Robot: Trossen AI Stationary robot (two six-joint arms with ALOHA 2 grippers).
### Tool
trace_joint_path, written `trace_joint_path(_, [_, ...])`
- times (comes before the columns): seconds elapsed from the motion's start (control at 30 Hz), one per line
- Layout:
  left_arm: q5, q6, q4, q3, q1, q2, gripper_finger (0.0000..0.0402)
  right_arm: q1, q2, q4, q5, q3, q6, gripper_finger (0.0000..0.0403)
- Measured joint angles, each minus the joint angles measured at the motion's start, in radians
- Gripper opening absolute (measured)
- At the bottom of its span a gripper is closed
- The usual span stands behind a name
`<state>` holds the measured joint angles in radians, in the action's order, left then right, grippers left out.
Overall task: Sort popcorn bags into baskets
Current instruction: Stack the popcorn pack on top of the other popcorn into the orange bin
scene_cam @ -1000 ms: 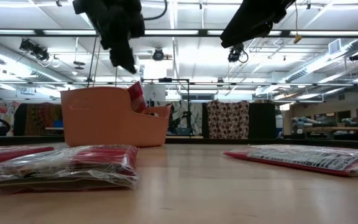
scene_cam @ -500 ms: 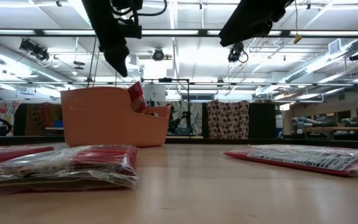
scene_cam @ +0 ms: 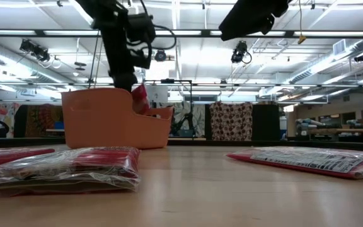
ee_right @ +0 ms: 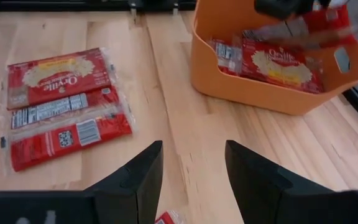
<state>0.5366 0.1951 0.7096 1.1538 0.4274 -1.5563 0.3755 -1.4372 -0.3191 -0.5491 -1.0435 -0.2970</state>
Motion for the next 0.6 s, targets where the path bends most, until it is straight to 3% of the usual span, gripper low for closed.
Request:
trace_joint_path(0.17, [-0.225,0.002,-0.004,0.000,-0.014,-0.053,0.0185,0.002,0.000,0.034,-0.004,0.000,0.032,0.0178])
trace_joint_path(0.37, [-0.243,0.036,0.034,0.001,-0.059,-0.070,0.0185,0.002,0.000,0.059,0.000,0.000,0.054,0.0178])
trace_joint_path(0.6, [-0.276,0.082,0.130,0.065,-0.133,0.023,0.0185,0.002,0.000,0.059,0.000,0.000,0.064,0.0178])
